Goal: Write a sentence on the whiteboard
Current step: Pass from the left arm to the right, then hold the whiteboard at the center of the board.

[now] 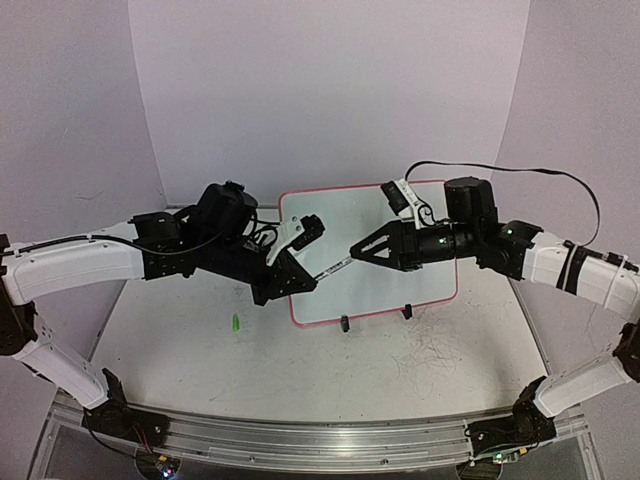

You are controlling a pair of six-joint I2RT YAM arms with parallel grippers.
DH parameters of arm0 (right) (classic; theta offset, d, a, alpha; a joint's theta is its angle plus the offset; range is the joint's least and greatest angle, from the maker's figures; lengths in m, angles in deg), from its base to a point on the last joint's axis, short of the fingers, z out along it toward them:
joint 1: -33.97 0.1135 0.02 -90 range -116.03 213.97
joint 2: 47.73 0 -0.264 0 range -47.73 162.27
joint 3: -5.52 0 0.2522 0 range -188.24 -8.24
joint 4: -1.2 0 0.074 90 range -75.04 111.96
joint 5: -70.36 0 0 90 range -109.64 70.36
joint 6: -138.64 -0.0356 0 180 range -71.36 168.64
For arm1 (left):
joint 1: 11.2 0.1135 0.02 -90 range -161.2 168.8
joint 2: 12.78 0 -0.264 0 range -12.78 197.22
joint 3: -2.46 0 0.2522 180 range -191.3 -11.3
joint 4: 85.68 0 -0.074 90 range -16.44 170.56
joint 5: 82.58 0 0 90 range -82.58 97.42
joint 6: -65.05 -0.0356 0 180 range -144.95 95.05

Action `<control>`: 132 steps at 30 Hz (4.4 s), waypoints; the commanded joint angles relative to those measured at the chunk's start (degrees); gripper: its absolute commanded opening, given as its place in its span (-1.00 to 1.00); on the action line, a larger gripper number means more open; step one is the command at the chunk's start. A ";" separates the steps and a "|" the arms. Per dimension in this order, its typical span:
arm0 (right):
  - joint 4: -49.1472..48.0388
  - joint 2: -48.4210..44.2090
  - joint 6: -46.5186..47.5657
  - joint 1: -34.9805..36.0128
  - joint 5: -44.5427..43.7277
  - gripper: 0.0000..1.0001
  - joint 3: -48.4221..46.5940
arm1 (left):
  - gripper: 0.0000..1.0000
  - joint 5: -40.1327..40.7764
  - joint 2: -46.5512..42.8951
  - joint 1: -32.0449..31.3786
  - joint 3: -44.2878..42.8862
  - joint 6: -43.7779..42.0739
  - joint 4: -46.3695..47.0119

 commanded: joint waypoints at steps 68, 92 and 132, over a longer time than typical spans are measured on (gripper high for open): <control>-4.81 12.43 5.24 7.60 12.18 -1.00 -4.47 | -0.62 -0.71 3.36 -0.55 -4.87 0.89 -4.90; -11.77 -15.98 -3.78 3.03 -30.86 -1.00 17.97 | 0.71 16.40 -14.21 5.96 13.87 21.59 10.93; -20.37 -1.08 26.34 10.38 -49.75 -1.00 1.95 | 0.99 -8.60 5.58 32.05 7.59 37.01 37.24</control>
